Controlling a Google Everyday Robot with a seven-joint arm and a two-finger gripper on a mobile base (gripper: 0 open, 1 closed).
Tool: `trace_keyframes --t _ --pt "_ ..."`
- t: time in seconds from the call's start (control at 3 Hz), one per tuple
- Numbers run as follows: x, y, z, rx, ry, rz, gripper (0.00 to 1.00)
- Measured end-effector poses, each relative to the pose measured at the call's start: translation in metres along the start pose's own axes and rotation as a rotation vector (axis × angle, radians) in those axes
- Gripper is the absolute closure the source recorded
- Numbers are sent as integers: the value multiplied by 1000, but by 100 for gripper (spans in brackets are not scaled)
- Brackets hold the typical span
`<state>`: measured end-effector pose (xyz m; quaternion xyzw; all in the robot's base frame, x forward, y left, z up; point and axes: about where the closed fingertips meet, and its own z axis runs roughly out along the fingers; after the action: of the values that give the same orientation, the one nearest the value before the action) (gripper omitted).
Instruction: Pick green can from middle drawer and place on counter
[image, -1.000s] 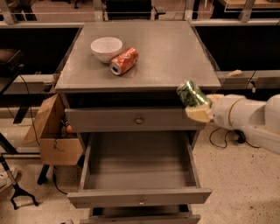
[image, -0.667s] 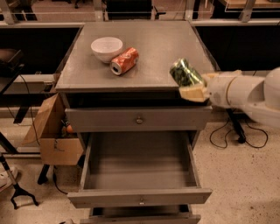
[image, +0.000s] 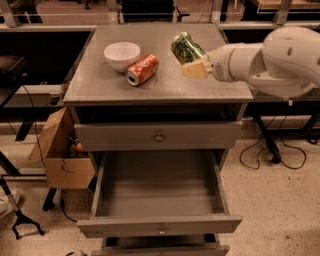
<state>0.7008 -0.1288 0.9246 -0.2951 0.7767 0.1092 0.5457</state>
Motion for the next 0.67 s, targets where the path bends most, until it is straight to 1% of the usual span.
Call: trace_keyframes --t 0.33,0.67 --pt "-8 4 45 0 51 22 83" --pt "1 3 84 27 133 44 59"
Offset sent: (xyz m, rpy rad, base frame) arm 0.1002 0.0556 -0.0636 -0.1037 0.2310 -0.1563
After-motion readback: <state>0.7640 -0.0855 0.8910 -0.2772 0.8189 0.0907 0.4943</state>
